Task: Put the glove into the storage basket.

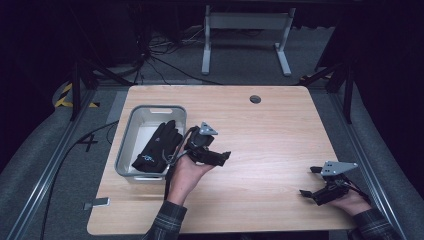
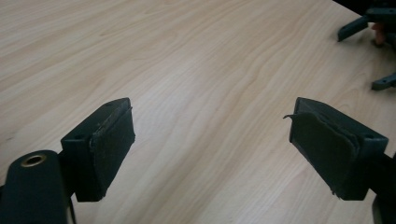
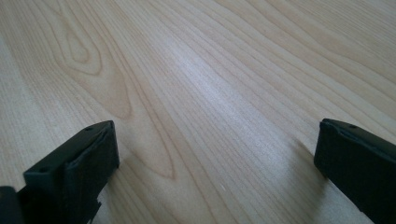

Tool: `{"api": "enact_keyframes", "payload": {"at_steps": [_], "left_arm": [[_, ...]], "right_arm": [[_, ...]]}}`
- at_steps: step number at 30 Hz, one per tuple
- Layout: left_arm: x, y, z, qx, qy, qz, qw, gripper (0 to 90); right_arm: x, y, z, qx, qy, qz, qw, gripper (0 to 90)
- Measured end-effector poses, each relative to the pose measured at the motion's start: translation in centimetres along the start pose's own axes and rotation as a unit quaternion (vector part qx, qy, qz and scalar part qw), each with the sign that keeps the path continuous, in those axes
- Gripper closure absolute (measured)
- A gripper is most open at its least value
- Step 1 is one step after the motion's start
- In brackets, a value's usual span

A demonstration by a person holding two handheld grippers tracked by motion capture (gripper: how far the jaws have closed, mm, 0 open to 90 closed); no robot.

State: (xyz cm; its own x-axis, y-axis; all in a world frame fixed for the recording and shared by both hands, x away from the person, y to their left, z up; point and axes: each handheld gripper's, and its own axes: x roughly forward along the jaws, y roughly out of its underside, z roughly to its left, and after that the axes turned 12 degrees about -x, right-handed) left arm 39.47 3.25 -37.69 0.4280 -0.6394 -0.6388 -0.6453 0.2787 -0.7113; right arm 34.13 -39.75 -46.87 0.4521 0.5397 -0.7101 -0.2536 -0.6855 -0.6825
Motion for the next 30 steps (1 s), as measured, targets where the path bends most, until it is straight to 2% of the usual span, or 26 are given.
{"api": "enact_keyframes", "payload": {"at_steps": [6, 13, 16, 19, 21, 23, 30], "left_arm": [[2.4, 1.7, -2.3, 0.019, 0.021, 0.021, 0.9994, 14.1], [4.4, 3.7, -3.5, 0.028, 0.033, 0.026, 0.9987, 14.3], [5.2, 4.6, -3.9, 0.035, 0.033, 0.029, 0.9984, 14.3], [6.0, 5.6, -4.4, 0.054, 0.026, 0.034, 0.9976, 14.3], [6.6, 6.2, -4.6, 0.059, 0.03, 0.046, 0.9968, 13.6], [7.0, 6.5, -4.6, 0.064, 0.031, 0.058, 0.9957, 11.9], [7.8, 7.2, -4.7, 0.082, 0.017, 0.072, 0.9939, 11.2]], "right_arm": [[0.0, 0.0, 0.0, 0.0, 0.0, 0.0, 1.0, 0.4], [0.0, 0.0, 0.0, 0.0, 0.0, 0.0, 1.0, 0.4], [0.0, 0.0, 0.0, 0.0, -0.001, 0.0, 1.0, 0.5], [0.0, 0.0, 0.0, 0.0, -0.001, 0.0, 1.0, 0.4], [0.0, 0.0, 0.0, -0.001, -0.001, -0.001, 1.0, 0.4], [0.0, 0.0, 0.0, 0.0, -0.001, 0.0, 1.0, 0.4], [0.0, 0.0, 0.0, -0.001, -0.001, 0.0, 1.0, 0.4]]}}
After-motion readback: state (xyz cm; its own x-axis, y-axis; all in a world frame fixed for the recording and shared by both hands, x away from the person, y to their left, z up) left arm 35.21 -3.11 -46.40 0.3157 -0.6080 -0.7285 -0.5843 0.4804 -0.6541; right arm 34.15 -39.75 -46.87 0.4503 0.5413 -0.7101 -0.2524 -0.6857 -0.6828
